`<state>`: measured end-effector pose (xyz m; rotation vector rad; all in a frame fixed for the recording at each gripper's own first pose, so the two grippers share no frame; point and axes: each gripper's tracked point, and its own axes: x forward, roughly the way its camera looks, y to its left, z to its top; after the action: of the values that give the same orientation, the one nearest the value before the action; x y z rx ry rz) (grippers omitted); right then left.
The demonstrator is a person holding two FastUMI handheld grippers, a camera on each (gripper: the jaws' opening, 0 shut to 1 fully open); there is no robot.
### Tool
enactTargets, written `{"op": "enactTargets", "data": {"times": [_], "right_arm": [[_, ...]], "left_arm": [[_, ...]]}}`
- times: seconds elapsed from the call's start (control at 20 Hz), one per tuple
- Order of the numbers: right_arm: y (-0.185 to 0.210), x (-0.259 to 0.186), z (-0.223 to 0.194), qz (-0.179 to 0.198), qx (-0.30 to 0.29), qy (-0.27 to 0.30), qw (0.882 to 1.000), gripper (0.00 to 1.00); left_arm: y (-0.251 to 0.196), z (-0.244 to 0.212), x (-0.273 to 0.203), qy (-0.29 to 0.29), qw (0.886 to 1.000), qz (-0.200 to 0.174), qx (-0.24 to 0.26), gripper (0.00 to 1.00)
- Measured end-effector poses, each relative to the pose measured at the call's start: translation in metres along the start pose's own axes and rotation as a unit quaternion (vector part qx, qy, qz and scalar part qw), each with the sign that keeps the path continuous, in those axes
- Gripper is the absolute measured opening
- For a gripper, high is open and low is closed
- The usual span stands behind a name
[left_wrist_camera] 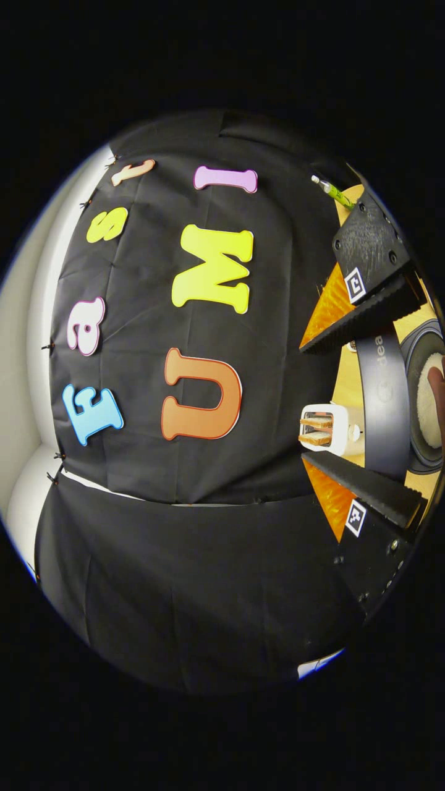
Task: Close the left gripper, press the button to open the rice cooker; take a wooden spoon from the chopstick holder with the right hand, scoop a spoonful of rice and pour it into the rice cooker, then put the wooden spoon back into the chopstick holder.
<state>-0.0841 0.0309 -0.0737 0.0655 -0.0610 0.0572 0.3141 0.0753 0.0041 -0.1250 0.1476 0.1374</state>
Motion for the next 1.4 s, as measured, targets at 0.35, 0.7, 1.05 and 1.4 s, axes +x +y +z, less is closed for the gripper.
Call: {"op": "enactTargets", "data": {"times": [0.35,0.7,1.05,1.4], "right_arm": [[0.005,-0.029,0.018,0.026,0.004,-0.033,0.999,0.93],[0.001,-0.043,0.026,0.034,-0.001,-0.035,0.999,0.93],[-0.001,-0.049,0.024,0.030,0.004,-0.033,0.999,0.92],[0.010,-0.043,0.010,0.041,-0.007,-0.021,0.999,0.91]], "left_arm": [[-0.009,-0.029,-0.044,0.000,1.000,0.000,0.007,1.00],[-0.021,-0.078,-0.078,0.019,1.000,-0.010,0.018,0.99],[-0.028,-0.137,-0.105,0.029,0.999,-0.019,0.027,0.97],[-0.030,-0.181,-0.112,0.038,0.999,-0.009,0.032,0.96]]}}
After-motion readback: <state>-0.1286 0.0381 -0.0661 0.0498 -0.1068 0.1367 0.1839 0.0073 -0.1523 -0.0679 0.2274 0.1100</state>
